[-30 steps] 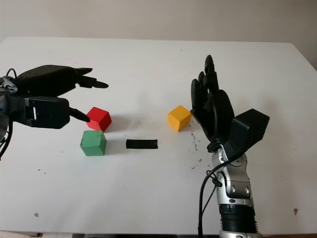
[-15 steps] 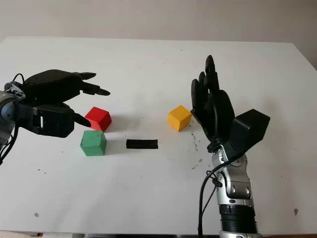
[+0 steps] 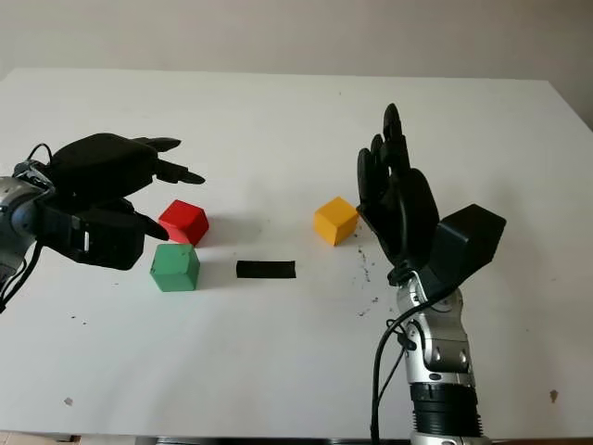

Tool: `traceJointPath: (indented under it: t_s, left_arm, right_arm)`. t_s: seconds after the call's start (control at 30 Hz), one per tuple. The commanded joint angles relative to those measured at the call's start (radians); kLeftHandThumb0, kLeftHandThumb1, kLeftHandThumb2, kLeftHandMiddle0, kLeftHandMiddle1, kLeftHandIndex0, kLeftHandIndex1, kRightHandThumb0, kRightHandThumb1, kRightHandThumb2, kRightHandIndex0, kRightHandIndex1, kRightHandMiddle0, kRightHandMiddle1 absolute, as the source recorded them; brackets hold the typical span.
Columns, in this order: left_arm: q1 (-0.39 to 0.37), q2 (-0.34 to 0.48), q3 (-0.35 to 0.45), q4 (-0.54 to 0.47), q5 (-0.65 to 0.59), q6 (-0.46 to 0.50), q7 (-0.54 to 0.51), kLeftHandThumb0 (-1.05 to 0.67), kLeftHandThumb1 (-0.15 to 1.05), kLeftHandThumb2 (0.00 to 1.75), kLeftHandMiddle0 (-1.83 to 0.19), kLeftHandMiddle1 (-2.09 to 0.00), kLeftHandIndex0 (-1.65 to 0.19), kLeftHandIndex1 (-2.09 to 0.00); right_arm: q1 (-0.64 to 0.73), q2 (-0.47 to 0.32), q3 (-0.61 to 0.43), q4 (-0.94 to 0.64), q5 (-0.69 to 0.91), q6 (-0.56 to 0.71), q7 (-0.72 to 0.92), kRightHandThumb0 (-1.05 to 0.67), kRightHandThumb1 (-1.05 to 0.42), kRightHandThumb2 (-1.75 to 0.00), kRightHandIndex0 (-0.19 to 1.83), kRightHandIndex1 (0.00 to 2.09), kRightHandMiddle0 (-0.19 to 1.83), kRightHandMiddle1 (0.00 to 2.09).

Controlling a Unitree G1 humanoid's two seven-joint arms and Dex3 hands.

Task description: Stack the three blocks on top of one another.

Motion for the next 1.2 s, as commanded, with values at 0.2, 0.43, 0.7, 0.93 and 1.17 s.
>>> traceJointPath:
  t_s: [0.2, 0.43, 0.7, 0.93, 1.17]
  left_arm:
    - [0.003, -0.020, -0.024, 0.032, 0.030, -0.017, 0.045, -0.63, 0.83, 0.06, -0.18, -0.06, -0.57, -0.09]
    - [-0.003, -0.031, -0.039, 0.045, 0.046, -0.017, 0.050, -0.62, 0.83, 0.06, -0.20, -0.06, -0.64, -0.13]
    - [-0.005, -0.036, -0.042, 0.069, 0.044, -0.035, 0.063, -0.59, 0.84, 0.06, -0.24, -0.07, -0.75, -0.21]
    - [-0.012, -0.023, -0.049, 0.098, 0.050, -0.087, 0.077, -0.42, 0.91, 0.06, -0.30, -0.06, -0.49, -1.07]
    - [-0.020, -0.012, -0.045, 0.120, 0.052, -0.137, 0.093, -0.35, 0.95, 0.06, -0.32, -0.06, -0.43, -1.23]
  right_arm:
    - [0.016, -0.016, -0.003, -0.030, -0.003, 0.001, 0.004, -0.71, -1.05, -0.57, -0.19, 0.00, -0.19, 0.00]
    - [0.021, -0.014, -0.004, -0.038, -0.002, 0.006, -0.006, -0.71, -1.05, -0.56, -0.19, 0.00, -0.19, 0.00]
    - [0.023, -0.013, -0.002, -0.040, -0.005, 0.007, -0.014, -0.71, -1.05, -0.55, -0.19, 0.00, -0.19, 0.00]
    - [0.024, -0.012, -0.001, -0.031, -0.008, -0.007, -0.011, -0.70, -1.05, -0.55, -0.19, 0.00, -0.19, 0.00]
    - [0.025, -0.005, -0.005, -0.021, -0.003, -0.018, -0.014, -0.70, -1.05, -0.55, -0.19, 0.00, -0.19, 0.00]
